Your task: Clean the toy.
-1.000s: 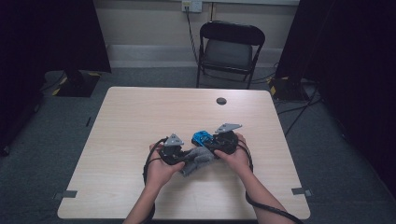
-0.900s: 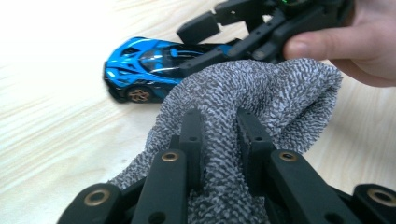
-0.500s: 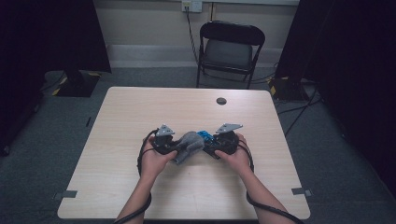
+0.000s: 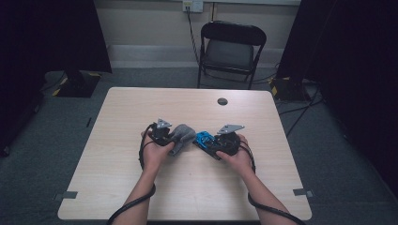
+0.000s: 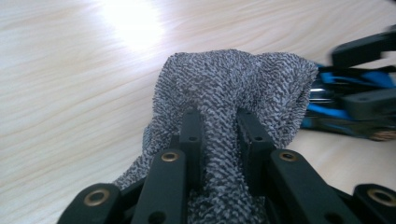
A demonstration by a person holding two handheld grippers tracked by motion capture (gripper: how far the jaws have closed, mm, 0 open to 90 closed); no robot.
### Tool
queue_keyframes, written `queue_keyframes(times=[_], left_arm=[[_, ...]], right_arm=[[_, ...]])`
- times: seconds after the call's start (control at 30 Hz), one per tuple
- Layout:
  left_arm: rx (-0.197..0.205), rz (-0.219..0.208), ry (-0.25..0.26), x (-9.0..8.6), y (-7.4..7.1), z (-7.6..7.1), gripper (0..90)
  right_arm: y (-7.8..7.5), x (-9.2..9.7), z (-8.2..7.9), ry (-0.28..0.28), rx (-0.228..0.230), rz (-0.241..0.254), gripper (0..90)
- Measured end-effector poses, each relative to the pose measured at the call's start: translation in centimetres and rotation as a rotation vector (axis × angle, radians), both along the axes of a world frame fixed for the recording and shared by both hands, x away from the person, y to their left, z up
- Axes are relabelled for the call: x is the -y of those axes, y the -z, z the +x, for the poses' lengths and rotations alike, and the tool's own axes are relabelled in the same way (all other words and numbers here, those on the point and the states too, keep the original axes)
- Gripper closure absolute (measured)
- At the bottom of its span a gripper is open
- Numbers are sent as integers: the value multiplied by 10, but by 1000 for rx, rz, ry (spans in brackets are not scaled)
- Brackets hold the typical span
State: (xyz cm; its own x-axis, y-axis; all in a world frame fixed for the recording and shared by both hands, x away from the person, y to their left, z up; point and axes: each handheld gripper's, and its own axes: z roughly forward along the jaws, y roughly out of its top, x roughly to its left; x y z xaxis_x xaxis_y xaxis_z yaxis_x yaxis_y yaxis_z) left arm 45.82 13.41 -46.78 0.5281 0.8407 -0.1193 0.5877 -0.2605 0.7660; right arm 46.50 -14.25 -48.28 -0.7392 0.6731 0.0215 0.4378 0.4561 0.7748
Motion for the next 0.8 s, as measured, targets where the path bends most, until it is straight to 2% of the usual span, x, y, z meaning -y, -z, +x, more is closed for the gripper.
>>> queue_keyframes(times=[0.03, 0.13, 0.2, 0.3, 0.43, 0.8], left_arm=[[-11, 5, -8, 0, 2, 1, 752], [-8, 39, -37, 0, 8, 4, 752], [-10, 47, -40, 1, 10, 5, 752], [-12, 99, -19, 7, 10, 5, 752], [-34, 133, 14, 16, 13, 2, 752], [-60, 118, 56, 22, 11, -9, 753]], right_arm=[[0, 0, 0, 1, -1, -1, 408], [0, 0, -1, 1, 0, -3, 408], [0, 0, -1, 0, 0, -2, 407], [0, 0, 0, 0, -2, -2, 407], [0, 0, -1, 1, 1, -1, 407], [0, 0, -1, 2, 0, -1, 407]])
